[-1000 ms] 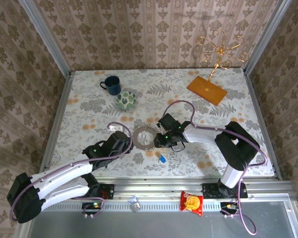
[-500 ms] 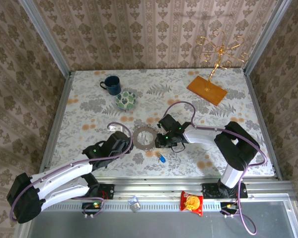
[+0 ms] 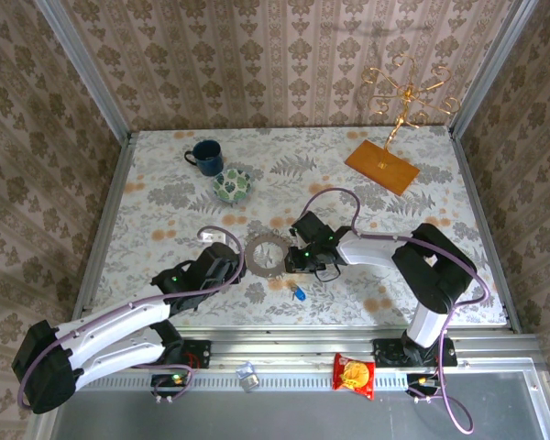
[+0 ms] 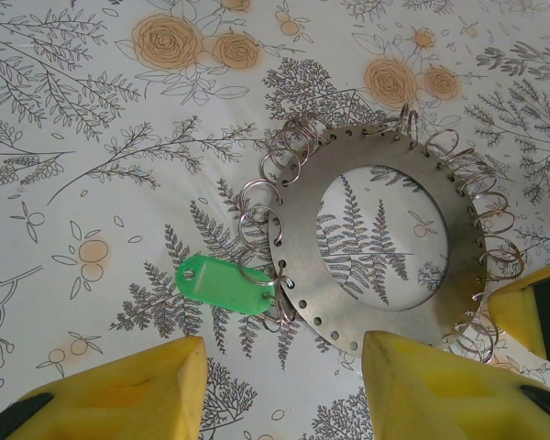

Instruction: Put the keys on the keyring

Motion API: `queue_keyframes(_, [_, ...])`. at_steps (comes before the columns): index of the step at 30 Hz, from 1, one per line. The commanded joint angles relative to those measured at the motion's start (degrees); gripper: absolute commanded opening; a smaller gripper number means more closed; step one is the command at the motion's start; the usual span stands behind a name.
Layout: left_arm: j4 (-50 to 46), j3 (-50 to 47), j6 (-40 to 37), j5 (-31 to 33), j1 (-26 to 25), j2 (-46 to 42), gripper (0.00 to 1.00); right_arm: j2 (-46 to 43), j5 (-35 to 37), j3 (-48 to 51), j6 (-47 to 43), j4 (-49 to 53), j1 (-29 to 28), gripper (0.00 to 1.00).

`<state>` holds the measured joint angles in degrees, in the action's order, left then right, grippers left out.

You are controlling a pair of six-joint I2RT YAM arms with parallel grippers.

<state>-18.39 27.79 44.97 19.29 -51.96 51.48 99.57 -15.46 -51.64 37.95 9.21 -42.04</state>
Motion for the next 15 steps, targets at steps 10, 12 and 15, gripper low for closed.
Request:
queue_keyframes(10, [-0.3, 0.7, -3.1, 0.6, 0.6, -0.9, 0.49, 0.1, -0.5, -0.9, -1.7, -0.2, -0.1, 0.00])
queue_keyframes(12, [-0.5, 0.9, -5.2, 1.1, 0.7, -1.6, 0.49, -2.2, 0.3, -1.4, -5.1, 2.6, -0.1, 0.00])
queue_keyframes(15, [1.4, 0.9, -11.7, 1.4, 0.8, -3.2, 0.50, -6.2, 1.0, -2.4, -12.8, 7.5, -0.1, 0.00])
